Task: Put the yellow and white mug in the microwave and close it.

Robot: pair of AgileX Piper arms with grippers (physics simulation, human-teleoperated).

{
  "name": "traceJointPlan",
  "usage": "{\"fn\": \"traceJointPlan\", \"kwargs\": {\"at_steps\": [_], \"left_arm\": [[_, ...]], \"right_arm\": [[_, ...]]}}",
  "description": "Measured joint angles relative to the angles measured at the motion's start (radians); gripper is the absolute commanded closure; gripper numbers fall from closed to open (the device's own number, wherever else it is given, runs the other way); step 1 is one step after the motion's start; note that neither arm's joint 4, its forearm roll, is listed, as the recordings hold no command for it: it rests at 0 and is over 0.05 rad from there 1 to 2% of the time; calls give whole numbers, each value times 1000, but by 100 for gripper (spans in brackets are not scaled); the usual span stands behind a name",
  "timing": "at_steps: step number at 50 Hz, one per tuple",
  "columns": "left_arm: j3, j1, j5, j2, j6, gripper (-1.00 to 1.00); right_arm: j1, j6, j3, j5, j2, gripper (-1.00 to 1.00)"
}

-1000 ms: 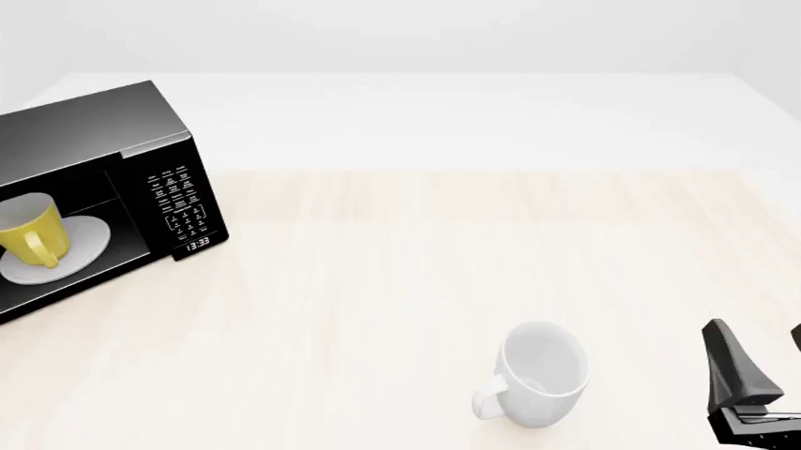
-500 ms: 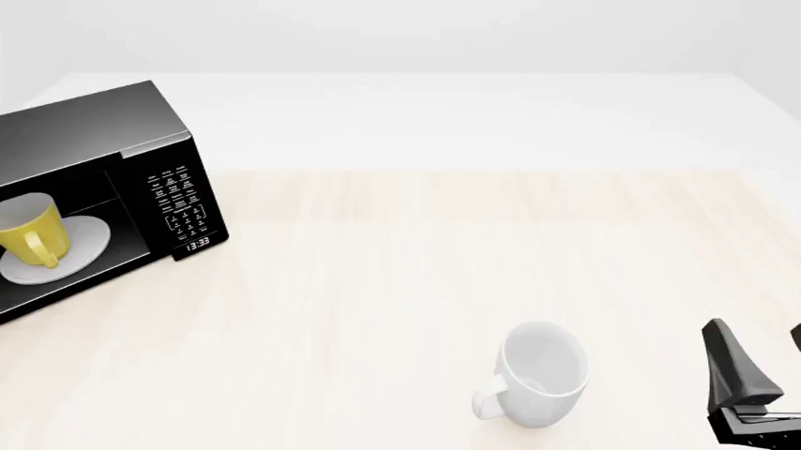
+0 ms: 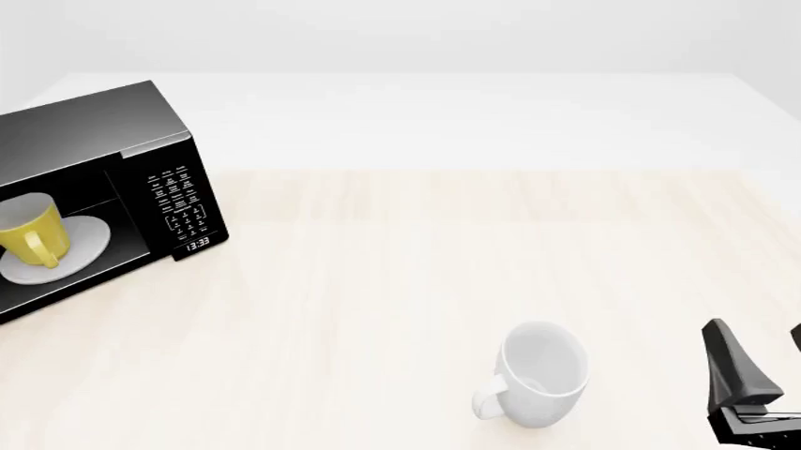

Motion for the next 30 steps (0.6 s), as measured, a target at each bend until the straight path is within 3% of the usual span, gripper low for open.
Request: {"fn": "traceJointPlan", "kwargs": {"at_steps": [30], "left_arm": [[97, -77, -79, 59, 58, -100]], "right_arm": [[0, 0, 0, 0, 0, -100]]}}
